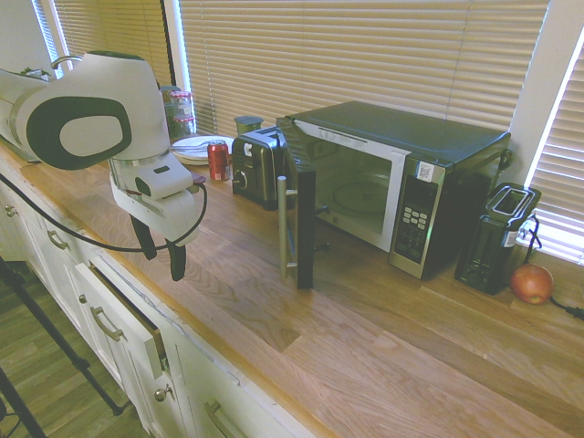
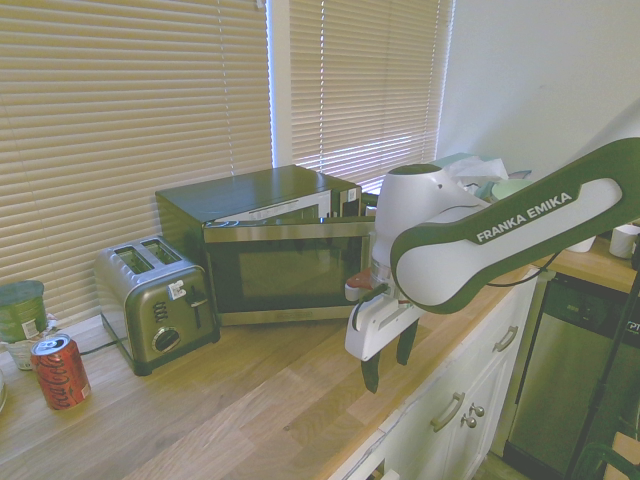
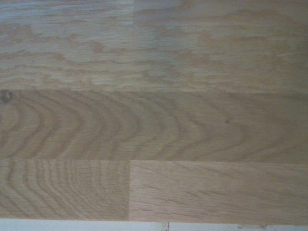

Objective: Close the microwave

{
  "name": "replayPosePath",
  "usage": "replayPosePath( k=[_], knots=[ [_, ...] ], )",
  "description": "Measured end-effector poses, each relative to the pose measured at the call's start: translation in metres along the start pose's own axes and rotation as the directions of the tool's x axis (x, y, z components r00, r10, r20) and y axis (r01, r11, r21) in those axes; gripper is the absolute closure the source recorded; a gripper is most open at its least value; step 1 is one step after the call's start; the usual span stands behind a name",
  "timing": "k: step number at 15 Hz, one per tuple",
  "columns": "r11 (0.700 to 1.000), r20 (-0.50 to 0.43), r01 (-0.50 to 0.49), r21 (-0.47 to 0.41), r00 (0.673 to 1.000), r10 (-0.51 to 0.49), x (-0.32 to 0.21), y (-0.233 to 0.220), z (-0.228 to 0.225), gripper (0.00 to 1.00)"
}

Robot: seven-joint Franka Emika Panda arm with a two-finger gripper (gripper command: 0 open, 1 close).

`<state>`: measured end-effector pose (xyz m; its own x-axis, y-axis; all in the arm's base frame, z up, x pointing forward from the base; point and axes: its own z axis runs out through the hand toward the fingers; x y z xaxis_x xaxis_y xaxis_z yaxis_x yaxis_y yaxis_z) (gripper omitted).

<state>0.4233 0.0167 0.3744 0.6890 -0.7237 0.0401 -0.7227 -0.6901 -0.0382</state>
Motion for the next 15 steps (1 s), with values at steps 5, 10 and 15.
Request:
replayPosePath(
  k=[5, 10, 15],
  knots=[
    [1.0, 0.001, 0.002, -0.007, 1.0, -0.002, 0.0, 0.001, 0.001, 0.0],
    [1.0, -0.049, -0.021, 0.004, 0.999, 0.022, 0.023, -0.005, -0.011, 0.0],
    [0.999, -0.107, -0.03, 0.035, 0.994, 0.034, 0.064, -0.037, -0.016, 0.0]
  ],
)
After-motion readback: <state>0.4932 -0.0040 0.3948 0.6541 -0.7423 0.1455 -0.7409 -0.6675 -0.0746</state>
